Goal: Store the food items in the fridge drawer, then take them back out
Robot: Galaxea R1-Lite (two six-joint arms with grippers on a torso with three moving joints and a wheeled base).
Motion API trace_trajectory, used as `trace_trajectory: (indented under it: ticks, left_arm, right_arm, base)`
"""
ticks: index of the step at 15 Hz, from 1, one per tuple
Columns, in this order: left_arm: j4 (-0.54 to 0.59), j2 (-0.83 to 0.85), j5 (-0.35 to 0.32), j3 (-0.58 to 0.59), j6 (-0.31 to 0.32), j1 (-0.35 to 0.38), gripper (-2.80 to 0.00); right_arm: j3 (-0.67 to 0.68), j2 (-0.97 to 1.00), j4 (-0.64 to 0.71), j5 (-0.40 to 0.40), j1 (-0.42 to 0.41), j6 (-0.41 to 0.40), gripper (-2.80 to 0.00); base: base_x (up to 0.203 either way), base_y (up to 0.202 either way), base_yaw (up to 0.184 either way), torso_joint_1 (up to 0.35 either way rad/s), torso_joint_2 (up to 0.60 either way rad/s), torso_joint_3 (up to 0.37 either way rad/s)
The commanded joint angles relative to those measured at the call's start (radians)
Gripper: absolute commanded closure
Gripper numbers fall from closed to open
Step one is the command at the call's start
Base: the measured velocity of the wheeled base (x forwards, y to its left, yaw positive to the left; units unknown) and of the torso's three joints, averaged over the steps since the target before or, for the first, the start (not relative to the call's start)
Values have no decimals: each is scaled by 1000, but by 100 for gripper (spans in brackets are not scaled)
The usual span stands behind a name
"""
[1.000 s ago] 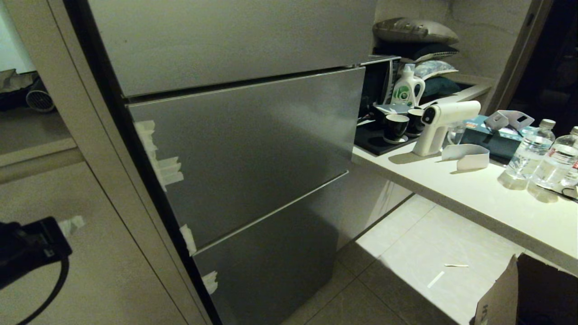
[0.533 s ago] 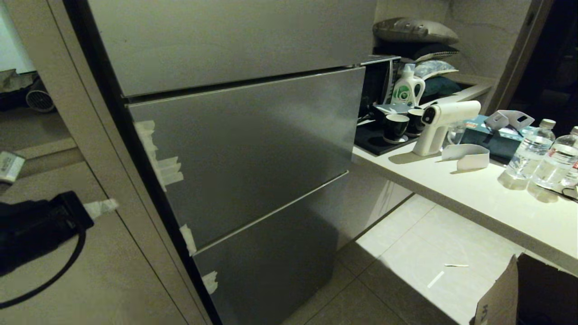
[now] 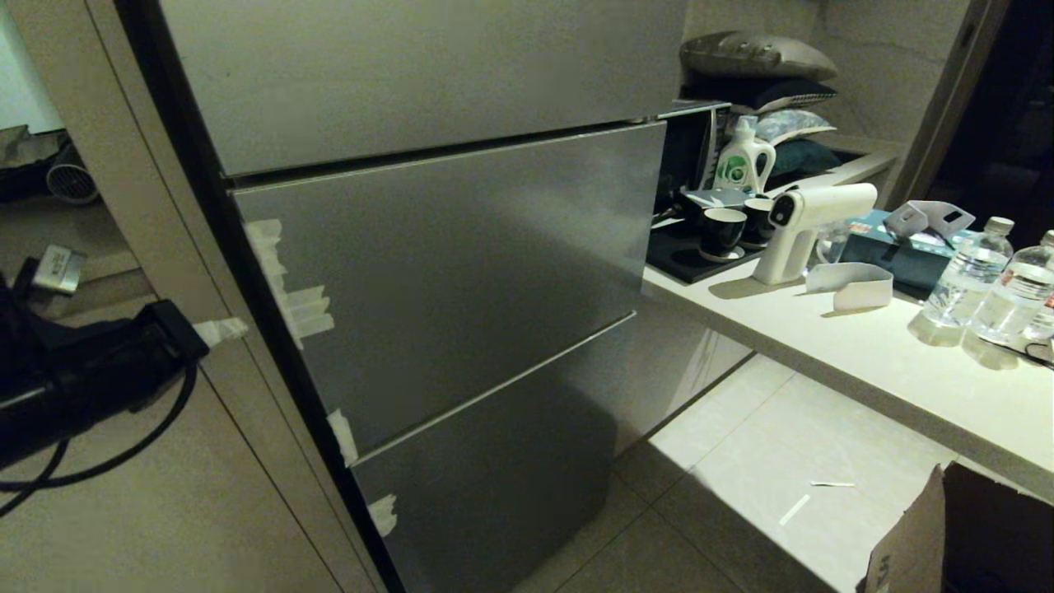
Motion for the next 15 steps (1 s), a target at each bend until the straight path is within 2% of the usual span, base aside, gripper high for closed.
trace_trajectory:
  ticks: [1,4,15]
  left_arm:
    - [-58,68,4,-15,-24,-17,0]
    - [-98,118,36,-40,-28,-27,0]
    - [-141,125,38,-25,-31,-93,0]
  right_arm:
    - [31,0,-1,0,0,1,0]
    - [31,0,-1,0,0,1,0]
    - [29,0,-1,0,0,1,0]
  base:
    - [0,0,0,0,0,0]
    - [0,0,0,0,0,0]
    - [0,0,0,0,0,0]
